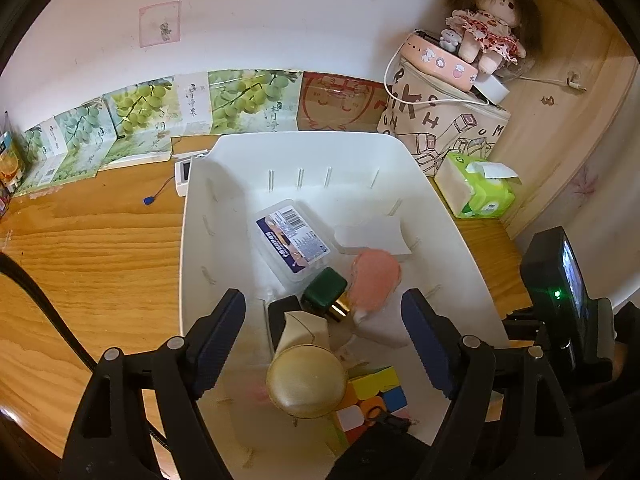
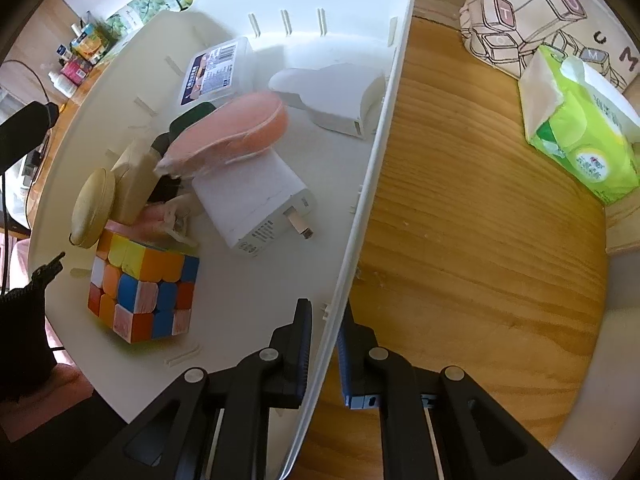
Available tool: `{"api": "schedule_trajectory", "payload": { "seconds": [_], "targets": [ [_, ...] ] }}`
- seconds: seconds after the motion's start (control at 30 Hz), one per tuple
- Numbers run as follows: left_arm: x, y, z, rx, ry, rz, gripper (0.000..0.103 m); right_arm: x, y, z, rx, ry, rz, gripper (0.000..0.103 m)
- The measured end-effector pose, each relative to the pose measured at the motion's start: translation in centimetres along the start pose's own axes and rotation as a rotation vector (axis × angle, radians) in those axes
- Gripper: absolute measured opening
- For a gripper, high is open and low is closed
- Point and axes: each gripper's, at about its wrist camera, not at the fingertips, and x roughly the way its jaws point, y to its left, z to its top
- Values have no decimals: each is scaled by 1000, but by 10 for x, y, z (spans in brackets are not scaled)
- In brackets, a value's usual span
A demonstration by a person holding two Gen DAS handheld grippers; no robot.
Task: Organize rigid objects
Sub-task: 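Carry the pink tape dispenser with the left gripper into the tray and release, then move the open left gripper to the white handheld screen device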
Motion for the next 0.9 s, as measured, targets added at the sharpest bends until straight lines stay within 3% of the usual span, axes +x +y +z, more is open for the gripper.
{"api": "schedule_trajectory", "payload": {
  "seconds": [0.6,0.9],
  "targets": [
    [-18,78,24,-77,-33,10,83,2,-8,8,174,16,-77,8],
    [-23,117,56,43,-73,35,83,-4,-5,18,269,5,-129,8]
  ]
}}
